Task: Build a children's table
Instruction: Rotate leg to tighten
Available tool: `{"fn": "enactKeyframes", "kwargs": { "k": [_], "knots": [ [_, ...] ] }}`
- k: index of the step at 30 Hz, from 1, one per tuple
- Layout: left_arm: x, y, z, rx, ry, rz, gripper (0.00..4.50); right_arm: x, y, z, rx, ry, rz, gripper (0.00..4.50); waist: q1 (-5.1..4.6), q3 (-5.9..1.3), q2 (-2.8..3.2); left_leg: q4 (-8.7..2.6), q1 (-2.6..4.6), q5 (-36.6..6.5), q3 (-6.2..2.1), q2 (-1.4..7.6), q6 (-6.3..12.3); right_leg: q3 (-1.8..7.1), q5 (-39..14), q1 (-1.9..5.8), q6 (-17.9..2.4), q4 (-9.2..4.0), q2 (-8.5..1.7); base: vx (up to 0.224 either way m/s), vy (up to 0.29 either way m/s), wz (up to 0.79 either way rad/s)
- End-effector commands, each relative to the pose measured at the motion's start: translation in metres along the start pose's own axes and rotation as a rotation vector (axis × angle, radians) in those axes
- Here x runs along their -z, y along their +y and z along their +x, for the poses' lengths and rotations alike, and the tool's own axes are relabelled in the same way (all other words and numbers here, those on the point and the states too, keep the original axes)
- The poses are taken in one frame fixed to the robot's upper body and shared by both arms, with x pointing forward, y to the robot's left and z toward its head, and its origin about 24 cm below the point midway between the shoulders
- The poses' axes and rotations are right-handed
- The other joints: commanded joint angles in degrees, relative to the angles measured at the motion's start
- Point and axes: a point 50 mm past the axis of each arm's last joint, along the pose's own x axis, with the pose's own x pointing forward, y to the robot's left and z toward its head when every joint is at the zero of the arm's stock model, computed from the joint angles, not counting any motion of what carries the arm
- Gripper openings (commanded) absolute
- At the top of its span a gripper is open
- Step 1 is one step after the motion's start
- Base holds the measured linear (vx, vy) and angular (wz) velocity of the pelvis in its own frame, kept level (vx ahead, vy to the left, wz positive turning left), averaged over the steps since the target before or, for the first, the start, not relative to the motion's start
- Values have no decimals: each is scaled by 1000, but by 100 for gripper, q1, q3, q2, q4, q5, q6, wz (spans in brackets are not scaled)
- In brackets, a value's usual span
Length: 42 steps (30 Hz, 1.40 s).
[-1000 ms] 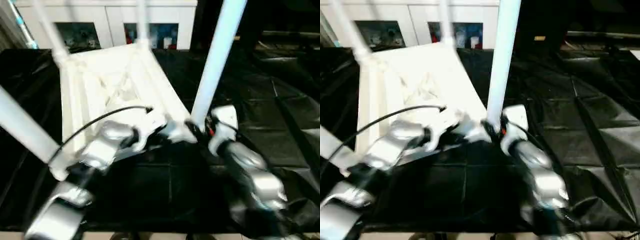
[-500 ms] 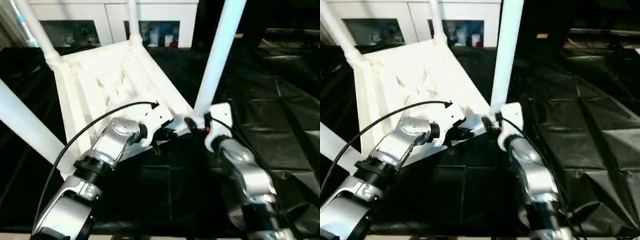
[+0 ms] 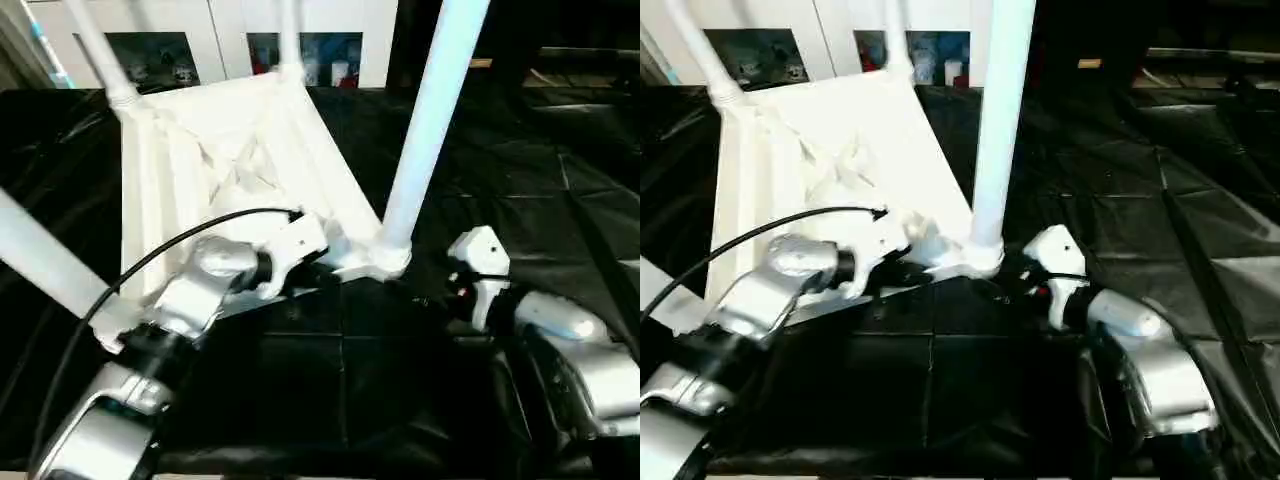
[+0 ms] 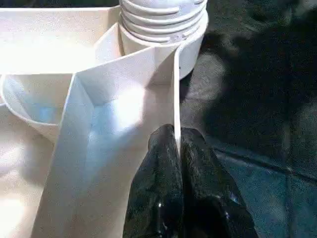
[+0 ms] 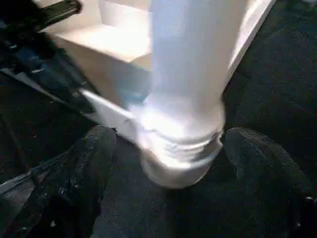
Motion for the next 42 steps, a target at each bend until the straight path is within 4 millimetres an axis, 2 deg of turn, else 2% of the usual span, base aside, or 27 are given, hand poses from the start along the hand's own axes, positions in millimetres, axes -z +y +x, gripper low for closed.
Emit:
{"fn": "enactKeyframes", "kwargs": {
  "k": [1, 4, 5, 6, 9, 14, 15, 16, 18, 20, 22, 23, 25, 28, 32, 34, 36, 39, 40, 41, 42],
  "knots": [
    [0, -9, 2, 47, -56, -24, 0, 1, 0, 5, -17, 6, -36, 379, 27, -448, -118, -270, 168, -519, -151, 329, 883, 148, 335, 242, -1779, -285, -365, 0, 0, 0],
    [0, -16, 0, 75, -77, -23, 0, 3, 2, 10, -66, 9, -43, 379, 45, -476, -124, -236, 172, -396, -147, 324, 934, 157, 567, 246, -1776, -244, -358, 0, 0, 0],
    [1, -18, 0, 85, -73, -24, 0, 4, 4, 12, -91, 4, -35, 379, 46, -455, -159, -230, 152, -382, -139, 311, 978, 160, 627, 245, -1761, -239, -349, 0, 0, 0],
    [1, -19, 0, 88, -71, -24, 0, 4, 4, 12, -98, 3, -33, 379, 55, -466, -150, -222, 155, -370, -143, 310, 989, 158, 646, 249, -1764, -224, -355, 0, 0, 0],
    [2, -21, -2, 98, -61, -17, 0, 5, 8, 14, -144, -2, -28, 379, 73, -457, -152, -219, 157, -368, -144, 313, 1031, 158, 588, 238, -1732, -226, -346, 0, 0, 0],
    [2, -19, -4, 91, -56, -12, 0, 7, 8, 17, -192, -8, -19, 379, 70, -443, -156, -224, 161, -526, -146, 306, 964, 151, 257, 220, -1719, -246, -344, 0, 0, 0],
    [2, -19, -5, 91, -55, -13, 0, 6, 7, 17, -190, -15, -16, 365, 75, -437, -134, -226, 162, -509, -151, 308, 953, 152, 254, 215, -1718, -244, -339, 0, 0, 0],
    [2, -19, -5, 91, -54, -13, 0, 6, 7, 18, -191, -20, -14, 355, 71, -438, -141, -225, 158, -496, -149, 305, 956, 152, 274, 218, -1717, -245, -336, 0, 0, 0],
    [2, -19, -6, 92, -48, -13, 0, 6, 8, 18, -198, -23, -18, 355, 70, -447, -124, -220, 160, -449, -151, 304, 966, 149, 388, 220, -1724, -232, -331, 0, 0, 0],
    [4, -18, -7, 94, -43, -16, 0, 7, 8, 17, -205, -22, -17, 322, 74, -449, -93, -209, 155, -390, -155, 299, 1000, 148, 580, 224, -1753, -214, -333, 0, 0, 0],
    [5, -17, -7, 96, -41, -20, 0, 8, 7, 17, -207, -21, -15, 316, 69, -443, -92, -205, 154, -367, -150, 294, 1024, 145, 710, 221, -1785, -211, -322, 0, 0, 0],
    [6, -17, -7, 99, -36, -21, 0, 9, 6, 17, -210, -23, -13, 316, 66, -448, -111, -200, 147, -363, -152, 292, 1046, 140, 767, 233, -1815, -200, -323, 0, 0, 0],
    [7, -17, -7, 104, -29, -19, 0, 9, 6, 17, -215, -24, -11, 281, 66, -438, -106, -206, 145, -394, -159, 302, 1053, 133, 698, 226, -1822, -203, -326, 0, 0, 0],
    [7, -16, -7, 105, -25, -20, 0, 9, 5, 18, -222, -23, -14, 276, 59, -435, -128, -209, 152, -452, -154, 303, 1034, 134, 541, 227, -1812, -216, -326, 0, 0, 0],
    [10, -15, -7, 101, -10, -30, 0, 12, 7, 21, -214, -22, -23, 270, 52, -429, -127, -208, 147, -449, -153, 301, 1021, 136, 472, 219, -1798, -216, -332, 0, 0, 0],
    [11, -13, -3, 64, -1, -56, 0, 18, 7, 27, -102, -19, 43, 269, 41, -413, -132, -216, 144, -465, -153, 298, 1016, 137, 404, 211, -1785, -226, -330, 0, 0, 0],
    [12, -12, -1, 43, 2, -71, 0, 21, 8, 30, -47, -20, 85, 268, 12, -388, -118, -238, 155, -620, -144, 294, 930, 142, 127, 174, -1774, -264, -325, 0, 0, 0],
    [11, -9, 7, -8, 10, -92, 0, 26, 11, 37, 53, -23, 150, 267, -38, -356, -131, -288, 164, -940, -164, 295, 697, 141, -456, 179, -1660, -334, -337, 0, 0, 0],
    [8, -6, 16, -54, 14, -106, 0, 31, 15, 46, 176, -17, 229, 267, -50, -333, -133, -310, 167, -1091, -165, 292, 610, 147, -714, 161, -1577, -362, -340, 0, 0, 0],
    [6, -5, 20, -72, 14, -115, 0, 32, 16, 50, 236, -14, 267, 267, -65, -294, -108, -341, 199, -1284, -150, 290, 493, 169, -1036, 93, -1497, -406, -321, 0, 0, 0],
    [5, -5, 23, -83, 14, -120, 0, 33, 17, 53, 273, -11, 291, 267, -75, -285, -126, -376, 208, -1551, -176, 288, 304, 166, -1484, 99, -1403, -434, -349, 0, 0, 0]
  ]
}}
